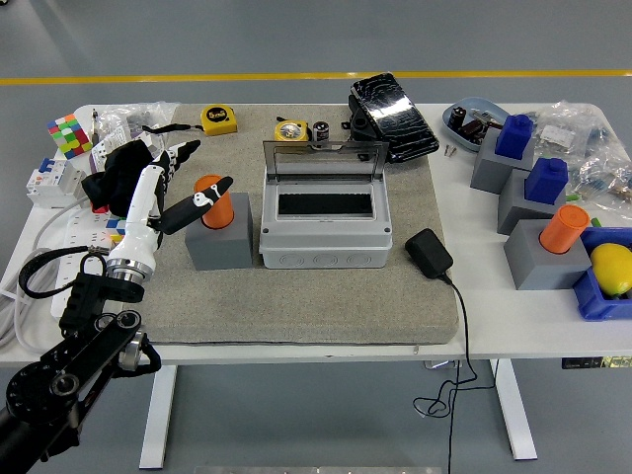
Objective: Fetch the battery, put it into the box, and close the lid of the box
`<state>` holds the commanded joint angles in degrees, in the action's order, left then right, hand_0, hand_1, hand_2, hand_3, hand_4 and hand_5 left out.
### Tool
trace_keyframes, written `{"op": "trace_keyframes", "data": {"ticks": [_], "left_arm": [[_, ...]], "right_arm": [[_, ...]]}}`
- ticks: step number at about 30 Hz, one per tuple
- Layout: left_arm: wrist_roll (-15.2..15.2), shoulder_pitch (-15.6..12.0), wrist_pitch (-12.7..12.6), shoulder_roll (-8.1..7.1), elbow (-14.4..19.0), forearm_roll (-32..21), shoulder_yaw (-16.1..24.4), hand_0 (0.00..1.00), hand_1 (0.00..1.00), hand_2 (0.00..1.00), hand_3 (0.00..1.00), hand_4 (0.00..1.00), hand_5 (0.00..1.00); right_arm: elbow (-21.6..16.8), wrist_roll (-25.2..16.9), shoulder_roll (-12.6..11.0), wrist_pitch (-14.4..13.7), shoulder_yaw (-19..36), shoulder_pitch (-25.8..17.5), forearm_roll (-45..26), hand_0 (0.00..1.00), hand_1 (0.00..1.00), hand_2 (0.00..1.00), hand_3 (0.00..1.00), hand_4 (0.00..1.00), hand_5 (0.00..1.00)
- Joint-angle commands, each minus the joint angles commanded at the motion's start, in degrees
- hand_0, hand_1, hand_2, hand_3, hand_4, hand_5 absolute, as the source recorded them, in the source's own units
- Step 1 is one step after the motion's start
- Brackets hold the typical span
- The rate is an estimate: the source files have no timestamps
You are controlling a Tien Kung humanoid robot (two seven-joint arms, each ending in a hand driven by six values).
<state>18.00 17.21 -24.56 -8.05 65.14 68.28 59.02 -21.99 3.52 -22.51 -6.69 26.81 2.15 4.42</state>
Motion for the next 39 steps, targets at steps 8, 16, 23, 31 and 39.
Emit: {"op": "trace_keyframes", "data": {"ticks": [8,16,23,31,39], "left_arm": [[1.90,0.66,-0.21,0.36,-2.83,-2.65,-2.54,0.840,0.780,0.725,0.709,0.998,0.176],[3.58,2.18,-0.82,1.26,-5.27,-5.87,-4.74,0.675,0.624,0.555,0.551,0.998,0.038],[5.29,3.57,-1.04,2.60,-7.50,-8.79,-5.54,0.537,0.467,0.433,0.459,0.998,0.002],[7.07,4.70,-1.55,3.62,-8.96,-10.57,-5.66,0.354,0.333,0.310,0.327,0.823,0.002],[6.39,5.40,-0.70,4.10,-10.10,-9.62,-6.01,0.292,0.226,0.156,0.215,0.473,0.002]], "right_arm": [[0.03,-0.01,0.00,0.09,-0.12,0.01,-0.10,0.623,0.643,0.666,0.566,0.982,0.519],[-0.04,-0.03,0.11,0.10,-0.13,0.11,-0.11,0.623,0.643,0.666,0.566,0.985,0.516],[-0.05,-0.04,0.08,0.13,-0.35,0.18,-0.21,0.623,0.643,0.666,0.567,0.985,0.516],[-0.02,-0.01,0.03,0.16,-0.52,0.18,-0.35,0.623,0.642,0.666,0.567,0.986,0.516],[-0.03,-0.12,0.14,0.04,-0.52,0.20,-0.37,0.623,0.642,0.667,0.567,0.988,0.517]]}}
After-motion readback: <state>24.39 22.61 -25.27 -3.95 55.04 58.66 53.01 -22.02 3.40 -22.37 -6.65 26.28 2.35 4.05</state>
